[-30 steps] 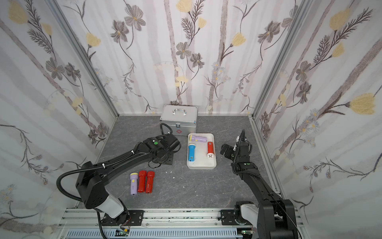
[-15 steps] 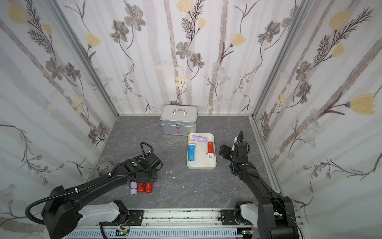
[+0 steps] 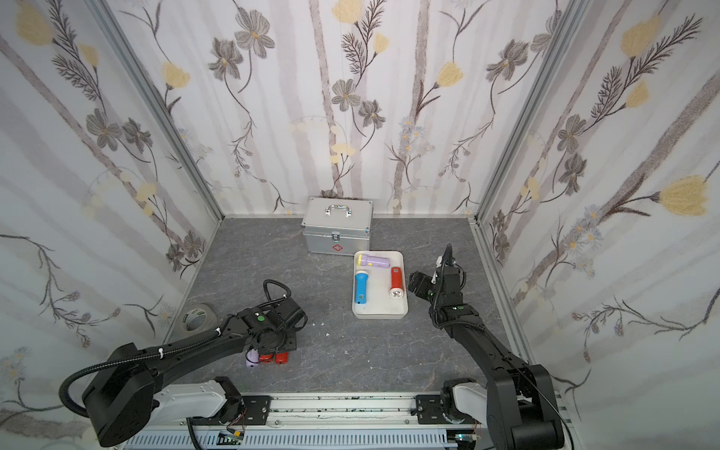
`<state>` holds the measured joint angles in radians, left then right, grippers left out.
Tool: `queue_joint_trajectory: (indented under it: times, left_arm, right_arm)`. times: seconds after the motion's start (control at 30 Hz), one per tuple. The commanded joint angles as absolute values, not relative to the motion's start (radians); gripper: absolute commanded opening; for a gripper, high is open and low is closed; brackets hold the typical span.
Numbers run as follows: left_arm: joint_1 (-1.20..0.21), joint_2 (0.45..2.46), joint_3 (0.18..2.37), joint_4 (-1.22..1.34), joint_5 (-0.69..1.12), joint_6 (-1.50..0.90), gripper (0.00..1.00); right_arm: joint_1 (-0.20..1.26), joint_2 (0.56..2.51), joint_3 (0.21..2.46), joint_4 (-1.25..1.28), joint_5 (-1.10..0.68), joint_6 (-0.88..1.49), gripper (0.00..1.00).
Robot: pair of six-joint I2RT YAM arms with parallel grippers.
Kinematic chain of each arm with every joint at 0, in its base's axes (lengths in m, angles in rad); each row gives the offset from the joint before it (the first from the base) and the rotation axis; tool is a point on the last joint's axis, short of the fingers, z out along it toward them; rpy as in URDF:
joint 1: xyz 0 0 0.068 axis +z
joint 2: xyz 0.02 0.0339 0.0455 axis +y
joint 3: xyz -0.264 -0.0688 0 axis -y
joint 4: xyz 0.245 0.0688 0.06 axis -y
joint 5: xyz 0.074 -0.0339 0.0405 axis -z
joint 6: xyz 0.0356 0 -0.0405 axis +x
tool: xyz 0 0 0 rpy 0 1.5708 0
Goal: Put the flashlights into the storage boxes
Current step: Pick up the flashlight from the center of the board.
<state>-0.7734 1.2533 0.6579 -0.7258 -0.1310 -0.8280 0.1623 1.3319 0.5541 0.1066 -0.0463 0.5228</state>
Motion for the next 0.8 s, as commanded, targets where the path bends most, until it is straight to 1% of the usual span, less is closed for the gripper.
queue_joint_trajectory:
  times: [0.0, 0.37, 0.5, 0.63, 0.7, 0.77]
  left_arm:
    - [-0.772, 1.282, 0.657, -0.675, -0.144, -0.861, 0.54]
    - [-0.772, 1.354, 0.655, -0.62, -0.143, -0.865, 0.5]
    - [-0.772, 1.388, 0.647, -0.602, -0.139, -0.867, 0.41]
    - [-0.771, 1.405, 0.659, -0.602, -0.135, -0.867, 0.28]
    - [-0.772, 1.398, 0.68, -0.628, -0.138, -0.864, 0.26]
    - [-0.775, 1.378, 0.72, -0.671, -0.143, -0.853, 0.26]
  right_arm:
    - [0.164, 1.332, 0.567, 0.129, -0.024, 0.526, 0.9]
    - [0.164, 1.322, 0.568, 0.123, -0.019, 0.52, 0.9]
    - [0.164, 1.322, 0.57, 0.119, -0.018, 0.515, 0.9]
    - [0.163, 1.317, 0.575, 0.113, -0.016, 0.506, 0.9]
    - [0.163, 1.311, 0.576, 0.109, -0.013, 0.502, 0.9]
    - [0.161, 1.306, 0.577, 0.106, -0.008, 0.499, 0.9]
